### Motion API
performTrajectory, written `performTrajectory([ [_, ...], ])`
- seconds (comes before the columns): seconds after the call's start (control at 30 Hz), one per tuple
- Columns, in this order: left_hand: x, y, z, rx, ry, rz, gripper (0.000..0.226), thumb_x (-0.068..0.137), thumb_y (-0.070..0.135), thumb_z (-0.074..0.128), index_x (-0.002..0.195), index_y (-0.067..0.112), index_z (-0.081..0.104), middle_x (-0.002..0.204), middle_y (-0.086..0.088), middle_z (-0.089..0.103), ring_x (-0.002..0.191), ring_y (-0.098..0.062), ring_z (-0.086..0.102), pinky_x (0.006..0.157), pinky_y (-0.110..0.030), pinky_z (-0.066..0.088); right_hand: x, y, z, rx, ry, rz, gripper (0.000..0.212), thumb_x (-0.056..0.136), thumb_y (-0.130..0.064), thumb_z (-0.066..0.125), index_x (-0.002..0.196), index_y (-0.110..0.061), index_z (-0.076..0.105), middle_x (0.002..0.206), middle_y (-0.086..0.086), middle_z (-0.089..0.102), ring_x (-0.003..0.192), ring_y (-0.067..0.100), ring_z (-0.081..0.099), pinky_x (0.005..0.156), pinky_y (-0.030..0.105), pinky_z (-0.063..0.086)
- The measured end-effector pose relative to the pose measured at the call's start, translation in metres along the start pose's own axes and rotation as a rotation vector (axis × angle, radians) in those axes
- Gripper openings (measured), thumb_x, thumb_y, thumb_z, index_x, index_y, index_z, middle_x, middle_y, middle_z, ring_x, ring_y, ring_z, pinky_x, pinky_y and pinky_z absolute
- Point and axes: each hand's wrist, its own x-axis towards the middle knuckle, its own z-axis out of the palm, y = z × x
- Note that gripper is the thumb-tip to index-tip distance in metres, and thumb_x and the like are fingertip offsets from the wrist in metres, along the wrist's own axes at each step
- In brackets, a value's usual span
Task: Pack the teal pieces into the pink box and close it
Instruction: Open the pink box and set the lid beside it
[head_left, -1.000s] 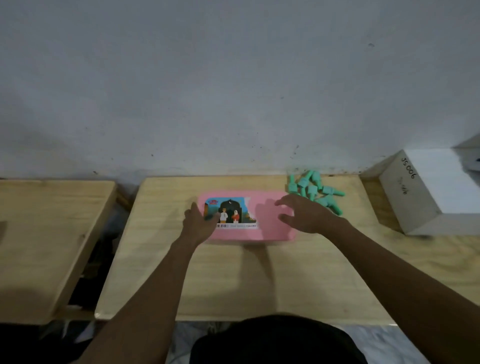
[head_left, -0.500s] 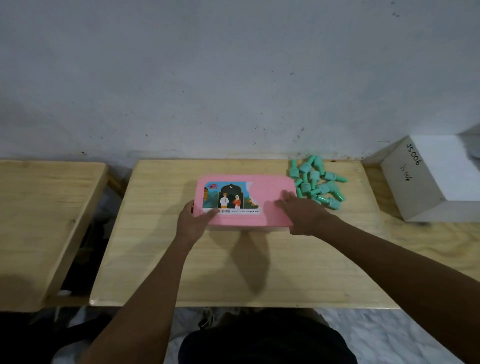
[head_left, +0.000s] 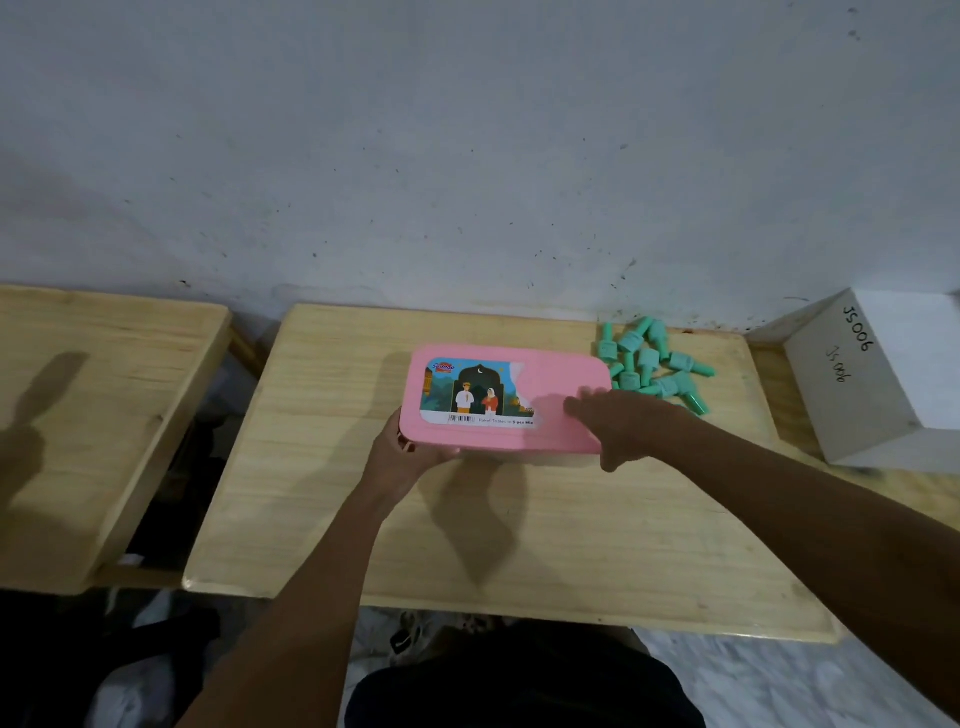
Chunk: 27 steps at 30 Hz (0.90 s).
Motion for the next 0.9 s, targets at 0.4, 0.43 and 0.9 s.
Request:
performTrajectory([
  [0.4, -0.002, -0.015, 0.031, -0.126, 0.130, 0.020, 0.079, 0.061, 0.007, 0.087, 0.127, 0.025, 0.047, 0.120, 0.005, 0.064, 0.108, -0.004, 0.062, 0.083, -0.021, 0.055, -0.004, 0.017, -0.026, 0.143, -0.061, 0.003, 0.076, 0.078, -0.038, 0.071, 0.145, -0.029, 0.035, 0.137, 0.002, 0.050, 0.112, 0.020, 0.050, 0.088, 0.028, 0.041],
  [0.43, 0.000, -0.018, 0.031, -0.108, 0.137, 0.013, 0.082, 0.061, 0.011, 0.088, 0.129, 0.025, 0.044, 0.122, 0.006, 0.063, 0.111, -0.006, 0.060, 0.084, -0.022, 0.055, -0.004, 0.017, -0.025, 0.147, -0.061, 0.003, 0.076, 0.078, -0.038, 0.071, 0.145, -0.029, 0.035, 0.136, 0.002, 0.050, 0.112, 0.020, 0.049, 0.088, 0.028, 0.041],
  [0.9, 0.009, -0.026, 0.031, -0.054, 0.111, -0.090, 0.102, 0.057, 0.030, 0.091, 0.133, 0.031, 0.022, 0.131, 0.007, 0.048, 0.124, -0.011, 0.048, 0.102, -0.041, 0.048, -0.016, 0.024, -0.039, 0.284, -0.011, -0.026, 0.059, 0.080, -0.030, 0.068, 0.136, -0.033, 0.049, 0.128, -0.002, 0.053, 0.102, 0.013, 0.049, 0.085, 0.024, 0.038],
])
